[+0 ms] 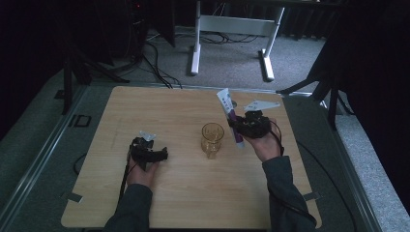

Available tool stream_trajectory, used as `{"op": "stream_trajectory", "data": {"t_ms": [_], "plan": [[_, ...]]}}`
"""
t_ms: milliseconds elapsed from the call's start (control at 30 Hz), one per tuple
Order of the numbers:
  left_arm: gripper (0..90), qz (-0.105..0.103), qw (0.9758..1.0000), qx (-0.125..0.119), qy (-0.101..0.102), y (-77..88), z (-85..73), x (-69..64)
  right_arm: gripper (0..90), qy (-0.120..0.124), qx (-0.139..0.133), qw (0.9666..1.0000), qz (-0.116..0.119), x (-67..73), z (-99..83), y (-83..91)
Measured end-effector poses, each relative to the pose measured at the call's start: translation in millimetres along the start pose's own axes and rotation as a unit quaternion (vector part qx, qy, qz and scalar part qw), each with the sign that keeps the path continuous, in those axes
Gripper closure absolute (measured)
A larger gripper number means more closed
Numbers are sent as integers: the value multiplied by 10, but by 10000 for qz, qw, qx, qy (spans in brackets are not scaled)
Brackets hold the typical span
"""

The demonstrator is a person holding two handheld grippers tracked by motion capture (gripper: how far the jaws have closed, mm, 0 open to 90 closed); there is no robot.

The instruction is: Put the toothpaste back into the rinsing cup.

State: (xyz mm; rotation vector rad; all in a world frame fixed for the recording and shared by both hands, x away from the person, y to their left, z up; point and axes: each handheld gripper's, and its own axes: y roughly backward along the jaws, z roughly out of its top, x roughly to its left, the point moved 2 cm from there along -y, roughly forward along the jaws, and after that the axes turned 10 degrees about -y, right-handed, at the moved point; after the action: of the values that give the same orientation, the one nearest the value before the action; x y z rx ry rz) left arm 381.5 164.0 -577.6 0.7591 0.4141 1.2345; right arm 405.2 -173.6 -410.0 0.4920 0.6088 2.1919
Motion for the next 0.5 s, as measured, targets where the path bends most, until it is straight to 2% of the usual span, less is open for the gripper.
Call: {"op": "stream_trajectory", "data": {"t_ms": [500], "plan": [[105,0,10000,-1,-2,0,0,0,729,-72,-64,9999,28,13,59,-51]]}}
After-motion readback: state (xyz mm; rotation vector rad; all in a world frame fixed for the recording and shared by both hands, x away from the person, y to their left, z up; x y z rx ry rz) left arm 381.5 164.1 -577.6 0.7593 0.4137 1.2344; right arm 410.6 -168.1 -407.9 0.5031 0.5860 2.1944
